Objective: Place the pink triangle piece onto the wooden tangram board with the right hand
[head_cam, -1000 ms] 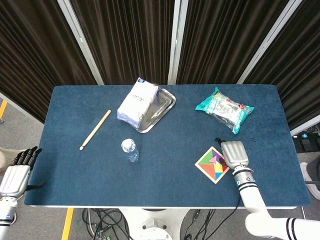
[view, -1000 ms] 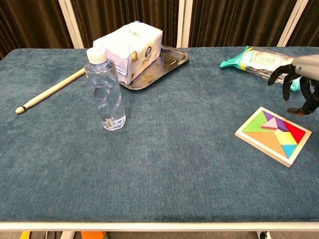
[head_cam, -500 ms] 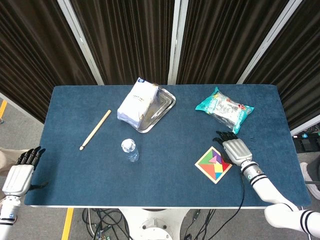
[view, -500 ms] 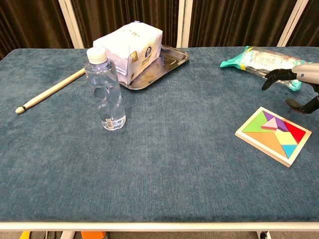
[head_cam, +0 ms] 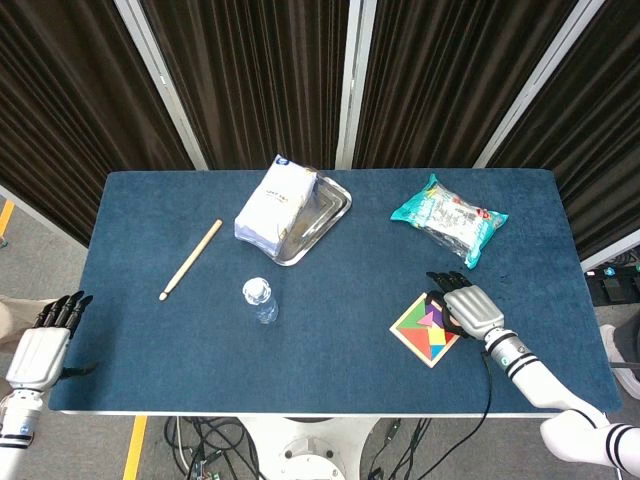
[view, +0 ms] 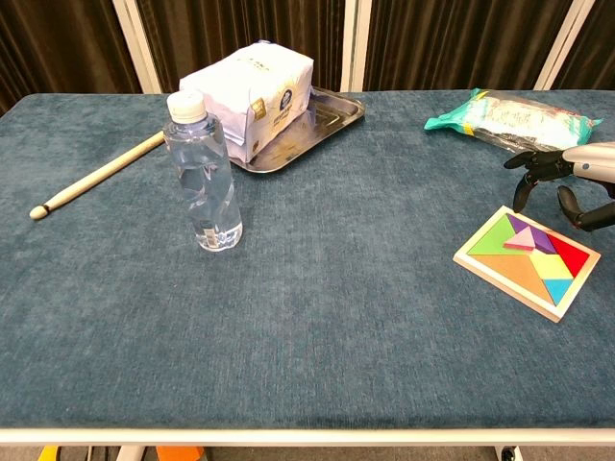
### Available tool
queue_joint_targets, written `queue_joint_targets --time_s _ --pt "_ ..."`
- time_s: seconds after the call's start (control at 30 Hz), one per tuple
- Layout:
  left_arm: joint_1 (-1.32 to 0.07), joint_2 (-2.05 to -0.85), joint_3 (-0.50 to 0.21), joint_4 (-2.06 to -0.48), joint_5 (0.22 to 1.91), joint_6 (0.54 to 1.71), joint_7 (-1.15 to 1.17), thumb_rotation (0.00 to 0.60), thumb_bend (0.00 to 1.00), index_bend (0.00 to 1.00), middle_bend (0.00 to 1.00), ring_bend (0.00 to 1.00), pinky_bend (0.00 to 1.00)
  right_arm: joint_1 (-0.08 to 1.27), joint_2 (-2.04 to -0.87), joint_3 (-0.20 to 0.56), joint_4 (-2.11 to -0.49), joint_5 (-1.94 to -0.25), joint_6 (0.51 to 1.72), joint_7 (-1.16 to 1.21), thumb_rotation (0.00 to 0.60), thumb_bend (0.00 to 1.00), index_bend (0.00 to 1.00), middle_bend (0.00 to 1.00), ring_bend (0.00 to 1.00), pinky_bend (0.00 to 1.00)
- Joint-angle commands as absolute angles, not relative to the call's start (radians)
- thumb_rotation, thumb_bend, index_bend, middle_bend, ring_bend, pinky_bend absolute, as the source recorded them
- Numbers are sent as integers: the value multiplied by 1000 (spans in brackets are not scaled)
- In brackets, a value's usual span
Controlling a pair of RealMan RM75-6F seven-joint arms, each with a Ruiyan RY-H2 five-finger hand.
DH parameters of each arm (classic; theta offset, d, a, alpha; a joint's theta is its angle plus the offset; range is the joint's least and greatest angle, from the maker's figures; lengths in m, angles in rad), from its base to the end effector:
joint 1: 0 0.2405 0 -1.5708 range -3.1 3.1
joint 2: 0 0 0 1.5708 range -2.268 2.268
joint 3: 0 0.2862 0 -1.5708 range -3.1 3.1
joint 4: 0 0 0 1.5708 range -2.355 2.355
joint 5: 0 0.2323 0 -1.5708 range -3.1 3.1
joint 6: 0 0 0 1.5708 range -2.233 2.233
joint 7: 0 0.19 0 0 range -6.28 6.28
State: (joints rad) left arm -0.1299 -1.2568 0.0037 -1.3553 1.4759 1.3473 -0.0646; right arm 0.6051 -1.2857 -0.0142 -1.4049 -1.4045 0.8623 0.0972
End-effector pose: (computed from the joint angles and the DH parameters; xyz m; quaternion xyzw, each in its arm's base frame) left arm -0.3988 0.2371 0.1003 -0.6321 -0.4177 -0.3230 0.5672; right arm -0.2935 -0.3700 0.0092 0.7664 -0.4280 0.2780 0.3901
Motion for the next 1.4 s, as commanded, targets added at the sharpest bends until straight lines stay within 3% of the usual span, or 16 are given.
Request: queue_joint_targets --time_s 0.03,1.4 --pt "-129 -1257 3 -1354 1474 1349 -65 600 0 45 0 0 104 604 -1289 -13 -1402 -1408 862 99 486 859 349 0 0 0" --pt "-126 -1267 4 -1334 1474 1355 -75 600 0 45 0 0 101 591 -1321 7 -1372 -1400 851 80 490 869 452 0 0 0"
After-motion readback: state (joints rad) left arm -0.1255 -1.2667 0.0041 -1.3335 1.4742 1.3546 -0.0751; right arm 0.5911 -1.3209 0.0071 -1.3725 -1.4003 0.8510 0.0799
